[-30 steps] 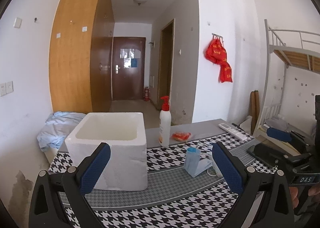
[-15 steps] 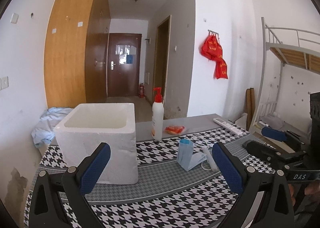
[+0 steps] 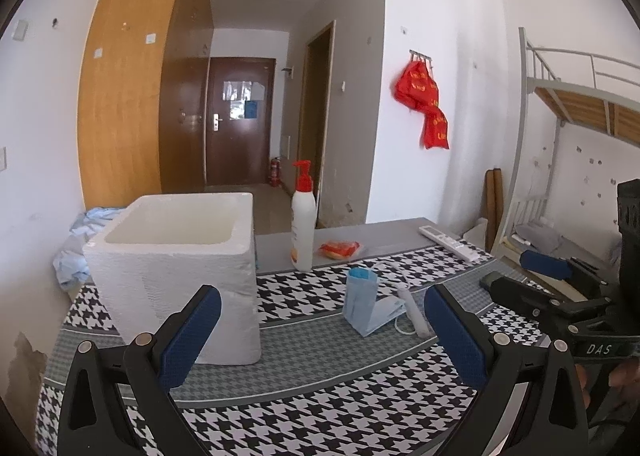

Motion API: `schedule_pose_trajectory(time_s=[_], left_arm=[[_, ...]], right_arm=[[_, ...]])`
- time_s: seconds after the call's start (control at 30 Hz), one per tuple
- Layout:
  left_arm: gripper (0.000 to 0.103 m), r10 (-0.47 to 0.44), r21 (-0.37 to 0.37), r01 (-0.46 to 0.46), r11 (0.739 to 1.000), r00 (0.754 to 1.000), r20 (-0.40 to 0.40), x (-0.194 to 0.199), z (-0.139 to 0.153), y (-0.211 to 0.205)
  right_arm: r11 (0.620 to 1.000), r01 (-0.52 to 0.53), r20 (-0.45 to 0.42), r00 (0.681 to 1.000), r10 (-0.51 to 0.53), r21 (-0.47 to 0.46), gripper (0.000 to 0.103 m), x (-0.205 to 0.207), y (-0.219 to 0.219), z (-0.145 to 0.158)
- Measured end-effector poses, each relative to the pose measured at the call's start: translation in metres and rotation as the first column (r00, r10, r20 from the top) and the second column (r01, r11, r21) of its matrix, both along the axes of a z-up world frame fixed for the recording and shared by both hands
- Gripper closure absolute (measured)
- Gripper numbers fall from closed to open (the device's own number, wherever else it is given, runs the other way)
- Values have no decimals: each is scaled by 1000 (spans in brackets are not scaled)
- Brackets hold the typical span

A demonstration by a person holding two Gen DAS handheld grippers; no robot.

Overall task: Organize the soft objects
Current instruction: 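Lower the left tool toward the blue mask while the right tool approaches the white foam tube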

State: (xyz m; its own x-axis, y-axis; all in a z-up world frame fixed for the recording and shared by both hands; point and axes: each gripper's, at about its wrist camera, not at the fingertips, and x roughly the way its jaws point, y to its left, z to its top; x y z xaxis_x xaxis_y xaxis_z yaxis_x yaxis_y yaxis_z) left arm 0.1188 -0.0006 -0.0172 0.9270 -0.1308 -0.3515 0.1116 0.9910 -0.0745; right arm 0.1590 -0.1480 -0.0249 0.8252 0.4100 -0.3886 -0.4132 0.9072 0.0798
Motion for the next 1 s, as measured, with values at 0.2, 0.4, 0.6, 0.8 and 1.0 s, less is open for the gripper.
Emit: schedule_pose_trajectory(time_s=[0.2, 0.4, 0.6, 0.8, 1.0], left_arm=[[1, -22, 11, 22, 1000, 1000, -6, 6, -3, -7], [1, -45, 19, 46, 999, 999, -23, 15, -8, -16], [1, -61, 29, 63, 998, 997, -44, 22, -14, -23], [1, -82, 42, 85, 995, 995, -60, 30, -17, -30], [1, -101, 53, 105, 993, 992, -74, 41, -21, -38]], right_arm=[[1000, 20, -10, 1000, -20, 0, 6, 3, -8, -3], [999, 43, -28, 999, -43, 3, 6, 7, -17, -8], [998, 60, -43, 997, -60, 6, 6, 12, -24, -12], [998, 69, -63, 996, -68, 7, 6, 18, -29, -19], [997, 79, -82, 994, -78, 9, 6, 24, -34, -26]])
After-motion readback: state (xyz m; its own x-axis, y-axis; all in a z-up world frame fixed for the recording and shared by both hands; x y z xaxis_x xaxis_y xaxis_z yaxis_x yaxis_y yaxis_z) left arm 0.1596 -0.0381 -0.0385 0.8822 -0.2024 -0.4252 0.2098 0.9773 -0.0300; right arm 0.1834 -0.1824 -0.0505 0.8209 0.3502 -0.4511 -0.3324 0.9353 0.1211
